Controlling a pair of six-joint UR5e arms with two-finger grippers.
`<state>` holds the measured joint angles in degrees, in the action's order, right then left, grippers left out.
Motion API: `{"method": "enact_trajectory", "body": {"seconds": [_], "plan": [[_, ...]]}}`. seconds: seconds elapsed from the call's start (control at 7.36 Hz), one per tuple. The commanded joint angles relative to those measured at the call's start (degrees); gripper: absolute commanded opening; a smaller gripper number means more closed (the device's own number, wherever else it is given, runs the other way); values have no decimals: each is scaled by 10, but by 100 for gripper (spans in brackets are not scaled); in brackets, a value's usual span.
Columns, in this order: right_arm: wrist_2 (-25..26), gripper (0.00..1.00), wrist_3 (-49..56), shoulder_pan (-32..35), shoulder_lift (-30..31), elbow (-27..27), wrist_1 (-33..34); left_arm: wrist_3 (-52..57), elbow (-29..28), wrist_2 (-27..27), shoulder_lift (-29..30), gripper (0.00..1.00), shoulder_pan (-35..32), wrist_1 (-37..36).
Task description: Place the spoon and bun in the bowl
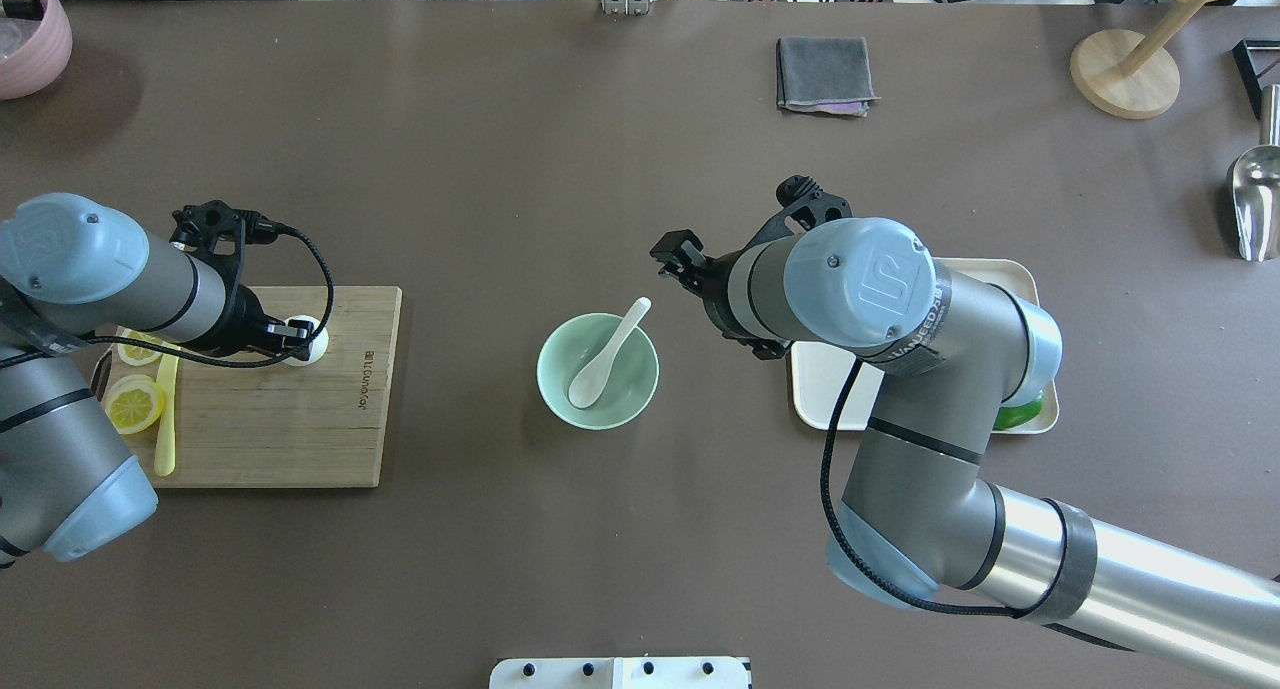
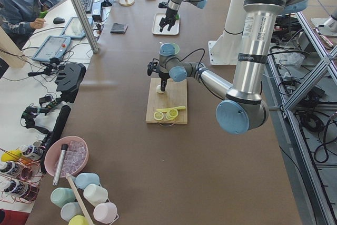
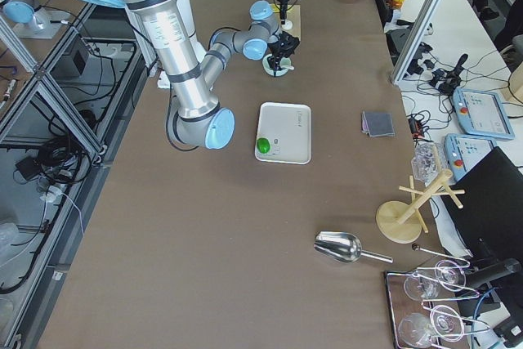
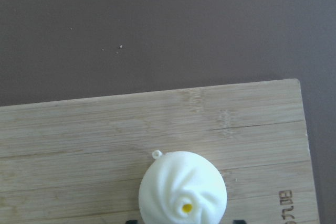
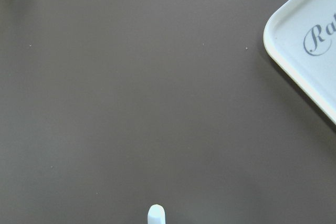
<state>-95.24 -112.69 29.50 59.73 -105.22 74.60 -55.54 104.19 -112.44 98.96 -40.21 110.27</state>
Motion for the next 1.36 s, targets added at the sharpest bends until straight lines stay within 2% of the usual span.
{"method": "enact_trajectory", "body": {"seconds": [0.0, 0.14, 0.27, 0.41, 0.54, 0.68, 0.82, 0.95, 1.09, 1.22], "plan": [[-25, 100, 19, 20, 16, -9, 0, -1, 2, 1, 6, 0, 2, -1], [-34, 100, 27, 30, 23, -11, 0, -1, 14, -6, 19, 0, 1, -2], [-56, 100, 39, 46, 50, -31, 0, -16, 36, -42, 31, 0, 1, -2], [-77, 100, 77, 65, 104, -68, 0, -91, 43, -70, 77, 0, 1, -2], [-101, 100, 126, 93, 153, -90, 0, -158, 25, -72, 142, 0, 20, -3], [-125, 100, 173, 119, 174, -90, 0, -217, 8, -65, 195, 0, 66, -2], [-129, 100, 202, 131, 188, -89, 1, -251, -13, -43, 246, 0, 83, -2], [-131, 100, 213, 140, 197, -88, 0, -259, -21, -6, 257, 28, 115, -2], [-138, 100, 217, 146, 203, -88, 0, -259, -15, 26, 251, 98, 123, -1], [-139, 100, 222, 150, 207, -89, 1, -254, -10, 26, 237, 98, 123, -1]]}}
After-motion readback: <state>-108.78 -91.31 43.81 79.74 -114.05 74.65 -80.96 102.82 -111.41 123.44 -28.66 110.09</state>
